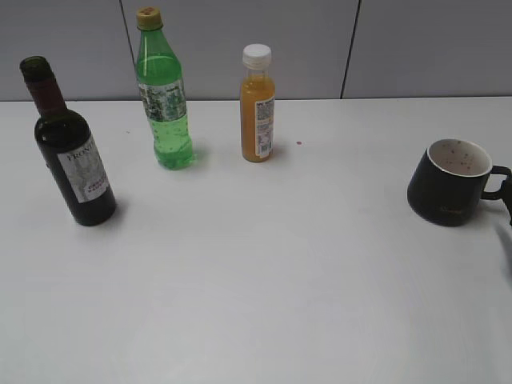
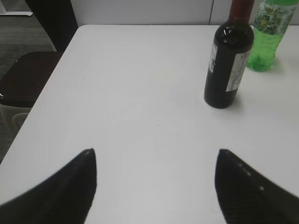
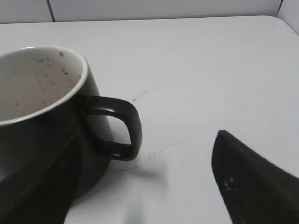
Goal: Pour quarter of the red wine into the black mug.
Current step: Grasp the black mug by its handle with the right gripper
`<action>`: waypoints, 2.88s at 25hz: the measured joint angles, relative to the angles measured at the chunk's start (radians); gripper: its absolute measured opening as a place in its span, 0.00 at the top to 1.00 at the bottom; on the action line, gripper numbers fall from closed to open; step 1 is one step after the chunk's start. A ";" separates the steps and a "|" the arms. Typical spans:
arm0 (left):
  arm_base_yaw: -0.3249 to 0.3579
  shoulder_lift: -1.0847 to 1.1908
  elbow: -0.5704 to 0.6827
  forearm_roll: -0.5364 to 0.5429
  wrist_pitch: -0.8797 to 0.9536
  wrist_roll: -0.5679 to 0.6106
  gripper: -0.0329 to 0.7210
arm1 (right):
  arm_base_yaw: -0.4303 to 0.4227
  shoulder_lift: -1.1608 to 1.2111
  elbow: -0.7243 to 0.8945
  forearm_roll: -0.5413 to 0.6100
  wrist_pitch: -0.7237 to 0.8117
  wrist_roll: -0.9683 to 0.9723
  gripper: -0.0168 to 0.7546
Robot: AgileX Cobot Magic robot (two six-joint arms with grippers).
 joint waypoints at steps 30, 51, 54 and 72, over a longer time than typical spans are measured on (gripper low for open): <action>0.000 0.000 0.000 0.000 0.000 0.000 0.17 | 0.000 0.126 -0.113 -0.008 0.000 -0.007 0.12; 0.000 0.000 0.000 0.000 0.000 0.000 0.17 | 0.000 0.233 -0.230 -0.031 0.000 -0.007 0.13; 0.000 0.000 0.000 0.000 0.000 0.000 0.17 | 0.000 0.239 -0.241 -0.032 0.000 -0.007 0.14; 0.000 0.000 0.000 0.000 0.000 0.000 0.17 | 0.000 0.279 -0.320 -0.087 0.000 -0.008 0.23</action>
